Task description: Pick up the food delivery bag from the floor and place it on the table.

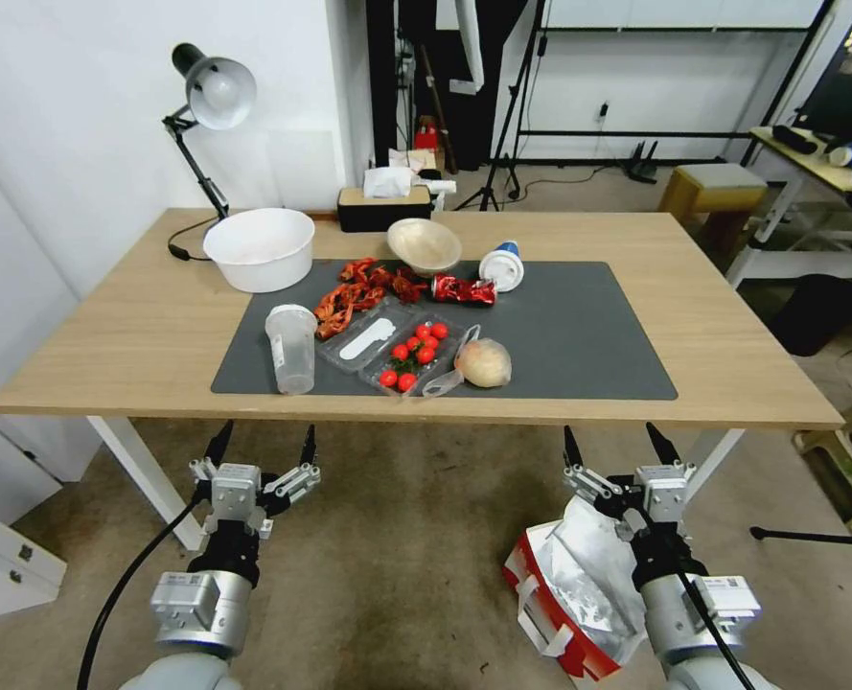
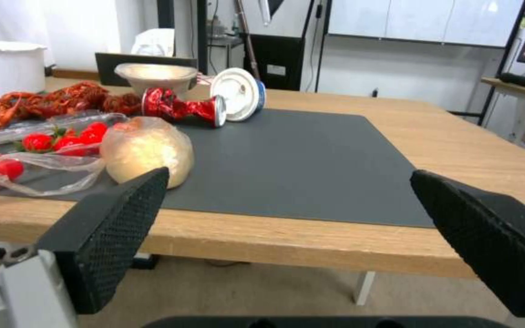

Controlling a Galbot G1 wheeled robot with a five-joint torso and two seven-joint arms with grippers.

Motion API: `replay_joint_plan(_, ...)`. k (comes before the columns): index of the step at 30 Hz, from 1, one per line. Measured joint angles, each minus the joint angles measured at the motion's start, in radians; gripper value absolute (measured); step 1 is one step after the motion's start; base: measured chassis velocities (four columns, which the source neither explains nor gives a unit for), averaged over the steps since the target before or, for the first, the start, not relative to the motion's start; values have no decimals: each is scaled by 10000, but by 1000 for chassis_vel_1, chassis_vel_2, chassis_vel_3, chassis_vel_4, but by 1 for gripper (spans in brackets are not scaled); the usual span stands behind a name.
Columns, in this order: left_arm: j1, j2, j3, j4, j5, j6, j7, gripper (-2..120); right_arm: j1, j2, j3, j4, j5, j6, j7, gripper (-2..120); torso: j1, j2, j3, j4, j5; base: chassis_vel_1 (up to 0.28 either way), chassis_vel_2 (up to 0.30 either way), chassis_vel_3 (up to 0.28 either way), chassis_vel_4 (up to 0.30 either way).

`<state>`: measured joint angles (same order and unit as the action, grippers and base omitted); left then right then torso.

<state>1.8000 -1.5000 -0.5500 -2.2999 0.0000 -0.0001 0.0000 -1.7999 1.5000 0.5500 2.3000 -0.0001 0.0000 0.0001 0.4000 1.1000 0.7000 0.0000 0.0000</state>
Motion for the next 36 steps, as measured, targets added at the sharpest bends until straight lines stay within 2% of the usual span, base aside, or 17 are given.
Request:
replay_joint_plan(18, 0, 12, 14, -2, -34, 21, -31, 100, -113, 130, -117, 31, -229, -195, -128, 100, 0, 0, 0, 2, -2, 0, 0, 0, 0)
replay_joint_plan(20, 13, 224, 325, -208, -562, 506, -555, 100, -579, 656, -675, 135, -1134, -1003, -722, 100, 0, 0, 0, -1, -1, 0, 0, 0, 0)
replay_joint_plan(21, 13, 224, 325, -208, -562, 506, -555, 100, -579, 656, -675, 135, -1134, -1003, -722, 100, 0, 0, 0, -1, -1, 0, 0, 0, 0)
replay_joint_plan(22, 29, 394, 576, -379, -981, 901, -979, 100, -840, 959, -999, 197, -1629, -1457, -1056, 100, 0, 0, -1, -4, -1, 0, 0, 0, 0)
replay_joint_plan(26, 53, 623, 894, -600, -1537, 1423, -1539, 100, -931, 1063, -1097, 231, -1839, -1643, -1183, 100, -1, 1, -1, -2, -6, 0, 0, 0, 0)
replay_joint_plan(27, 82, 952, 1377, -933, -2353, 2190, -2354, 100, -951, 1097, -1085, 241, -1823, -1677, -1226, 100, -1, 0, -1, 0, -1, 0, 0, 0, 0)
replay_joint_plan(28, 92, 1070, 1551, -1046, -2635, 2461, -2635, 100, -951, 1101, -1068, 244, -1791, -1674, -1229, 100, 0, 0, 0, 0, -1, 0, 0, 0, 0)
replay_joint_plan(29, 92, 1070, 1551, -1046, -2635, 2461, -2635, 100, -951, 1101, -1068, 244, -1791, -1674, -1229, 100, 0, 0, 0, 0, -1, 0, 0, 0, 0)
replay_joint_plan(31, 129, 1475, 2130, -1445, -3633, 3394, -3634, 100, -942, 1103, -1041, 255, -1745, -1652, -1231, 100, 0, 0, 0, -1, 1, 0, 0, 0, 0)
replay_joint_plan(36, 142, 1613, 2329, -1586, -3978, 3735, -3990, 100, -913, 1096, -982, 419, -1732, -1538, -1227, 100, 0, 0, 0, 0, 0, 0, 0, 0, 0)
